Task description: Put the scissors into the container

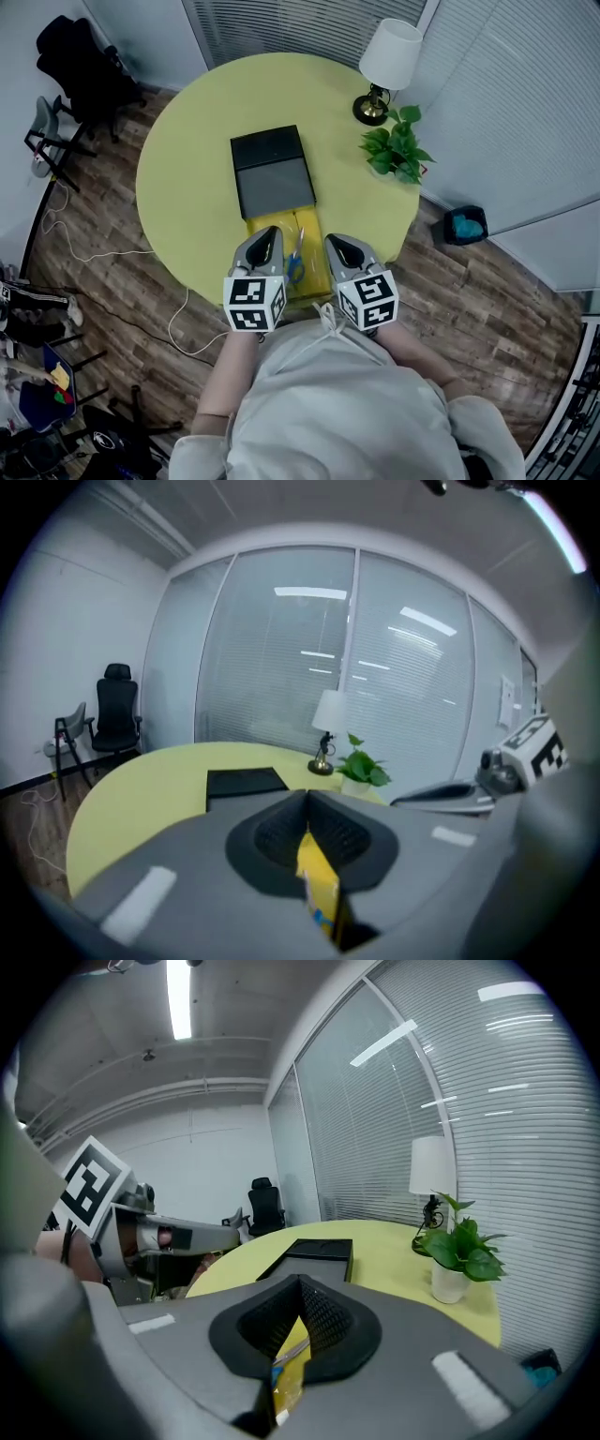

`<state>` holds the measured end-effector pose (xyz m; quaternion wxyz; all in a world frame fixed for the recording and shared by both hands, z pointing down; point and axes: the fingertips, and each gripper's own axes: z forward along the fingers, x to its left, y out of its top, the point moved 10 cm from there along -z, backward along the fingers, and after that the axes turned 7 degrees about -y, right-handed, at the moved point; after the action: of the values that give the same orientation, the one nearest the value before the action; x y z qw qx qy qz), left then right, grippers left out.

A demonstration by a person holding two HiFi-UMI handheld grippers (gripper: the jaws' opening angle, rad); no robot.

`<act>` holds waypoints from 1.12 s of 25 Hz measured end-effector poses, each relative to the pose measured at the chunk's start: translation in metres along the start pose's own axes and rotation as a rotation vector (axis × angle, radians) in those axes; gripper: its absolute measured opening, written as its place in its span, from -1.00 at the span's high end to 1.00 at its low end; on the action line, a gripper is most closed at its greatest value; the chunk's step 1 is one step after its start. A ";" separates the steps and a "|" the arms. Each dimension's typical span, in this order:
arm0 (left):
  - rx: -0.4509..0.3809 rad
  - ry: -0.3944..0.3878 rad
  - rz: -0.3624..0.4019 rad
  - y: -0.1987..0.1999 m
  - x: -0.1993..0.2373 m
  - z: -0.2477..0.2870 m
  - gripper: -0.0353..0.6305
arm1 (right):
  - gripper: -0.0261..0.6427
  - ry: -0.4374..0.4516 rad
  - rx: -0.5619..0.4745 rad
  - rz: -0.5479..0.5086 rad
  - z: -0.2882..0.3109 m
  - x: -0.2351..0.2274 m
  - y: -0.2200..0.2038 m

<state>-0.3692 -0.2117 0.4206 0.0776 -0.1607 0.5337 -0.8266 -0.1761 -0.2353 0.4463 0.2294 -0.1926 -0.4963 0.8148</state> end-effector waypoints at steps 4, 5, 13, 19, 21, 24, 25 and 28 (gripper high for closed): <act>-0.104 0.015 0.090 0.016 -0.003 -0.015 0.88 | 0.92 -0.003 -0.029 -0.011 0.000 0.002 0.004; -0.134 0.022 0.117 0.020 -0.003 -0.019 0.88 | 0.92 -0.006 -0.037 -0.014 0.000 0.003 0.006; -0.303 0.022 0.193 0.024 -0.005 -0.039 0.88 | 0.92 0.001 -0.083 -0.041 -0.003 0.010 0.013; -0.283 0.017 0.189 0.020 -0.007 -0.038 0.88 | 0.92 0.006 -0.088 -0.047 -0.005 0.013 0.012; -0.274 0.015 0.187 0.017 -0.008 -0.038 0.88 | 0.92 -0.001 -0.083 -0.049 -0.005 0.013 0.011; -0.263 0.013 0.176 0.013 -0.010 -0.037 0.88 | 0.92 -0.008 -0.082 -0.046 -0.008 0.012 0.010; -0.261 0.011 0.170 0.012 -0.011 -0.037 0.87 | 0.92 -0.009 -0.082 -0.045 -0.009 0.012 0.010; -0.257 0.002 0.160 0.009 -0.012 -0.037 0.88 | 0.92 -0.012 -0.074 -0.051 -0.010 0.012 0.008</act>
<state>-0.3712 -0.1799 0.3964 0.1214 -0.1254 0.6464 -0.7427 -0.1819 -0.2239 0.4339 0.2398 -0.1832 -0.5321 0.7911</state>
